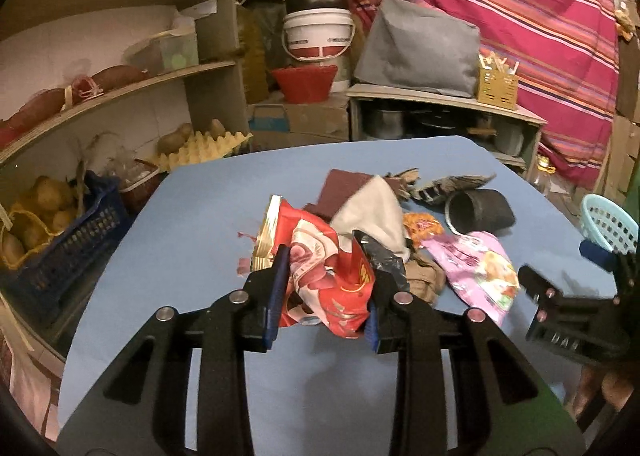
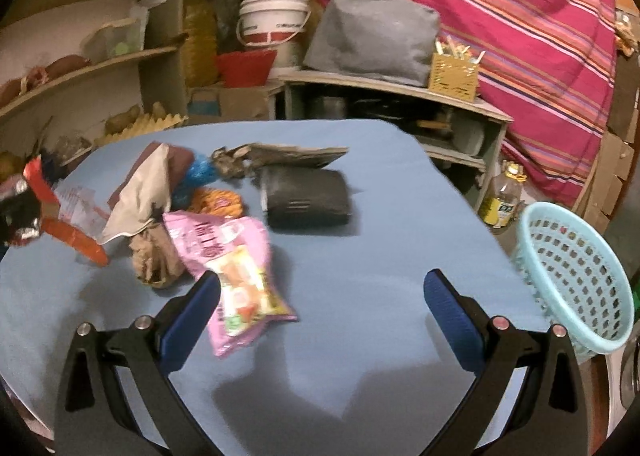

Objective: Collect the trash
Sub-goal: 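Reach the left tool to the red snack wrapper and close on it, then grasp the pink snack bag with the right tool while the left holds the red wrapper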

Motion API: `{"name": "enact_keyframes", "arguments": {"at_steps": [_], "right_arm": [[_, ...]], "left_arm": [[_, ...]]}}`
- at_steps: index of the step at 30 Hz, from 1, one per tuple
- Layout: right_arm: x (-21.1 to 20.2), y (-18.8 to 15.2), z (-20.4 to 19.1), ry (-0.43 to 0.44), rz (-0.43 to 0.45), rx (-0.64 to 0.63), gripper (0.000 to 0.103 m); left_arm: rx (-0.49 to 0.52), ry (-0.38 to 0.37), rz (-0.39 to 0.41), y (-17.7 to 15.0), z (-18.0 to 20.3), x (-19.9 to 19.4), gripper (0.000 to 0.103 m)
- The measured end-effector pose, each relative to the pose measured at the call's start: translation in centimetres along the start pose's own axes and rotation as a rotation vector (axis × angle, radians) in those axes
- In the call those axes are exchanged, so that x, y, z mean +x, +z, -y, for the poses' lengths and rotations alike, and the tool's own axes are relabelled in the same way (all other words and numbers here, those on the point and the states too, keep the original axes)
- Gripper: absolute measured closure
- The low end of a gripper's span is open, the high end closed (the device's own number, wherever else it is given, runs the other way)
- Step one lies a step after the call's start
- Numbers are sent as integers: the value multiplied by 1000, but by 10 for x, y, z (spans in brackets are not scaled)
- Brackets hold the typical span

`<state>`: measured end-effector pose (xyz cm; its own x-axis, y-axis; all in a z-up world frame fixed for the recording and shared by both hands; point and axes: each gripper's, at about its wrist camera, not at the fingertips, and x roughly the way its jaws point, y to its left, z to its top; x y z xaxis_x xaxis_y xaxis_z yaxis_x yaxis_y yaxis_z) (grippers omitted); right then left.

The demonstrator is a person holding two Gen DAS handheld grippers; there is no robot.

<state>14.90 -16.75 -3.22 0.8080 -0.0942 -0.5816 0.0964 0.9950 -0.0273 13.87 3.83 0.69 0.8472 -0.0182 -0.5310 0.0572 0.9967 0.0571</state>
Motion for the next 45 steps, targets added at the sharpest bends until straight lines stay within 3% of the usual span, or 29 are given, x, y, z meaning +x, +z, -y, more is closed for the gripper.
{"name": "enact_keyframes", "arguments": {"at_steps": [10, 12, 15, 23, 27, 33, 45], "right_arm": [[34, -3, -30, 25, -123, -59, 6], [35, -4, -33, 27, -138, -78, 24], [40, -5, -35, 54, -169, -87, 40], [36, -7, -33, 104, -164, -92, 66], [30, -4, -28, 126, -143, -82, 84], [24, -1, -22, 148, -123, -85, 95], [3, 11, 15, 159, -46, -40, 97]], "left_arm": [[-64, 20, -22, 6, -26, 12, 72], [-73, 25, -28, 5, -30, 13, 72], [-83, 29, -33, 3, -34, 14, 72], [-88, 36, -31, 2, -37, 12, 72], [-89, 38, -30, 1, -36, 12, 72], [-78, 44, -25, 2, -34, 11, 72], [-67, 35, -7, 6, -11, 3, 72]]}}
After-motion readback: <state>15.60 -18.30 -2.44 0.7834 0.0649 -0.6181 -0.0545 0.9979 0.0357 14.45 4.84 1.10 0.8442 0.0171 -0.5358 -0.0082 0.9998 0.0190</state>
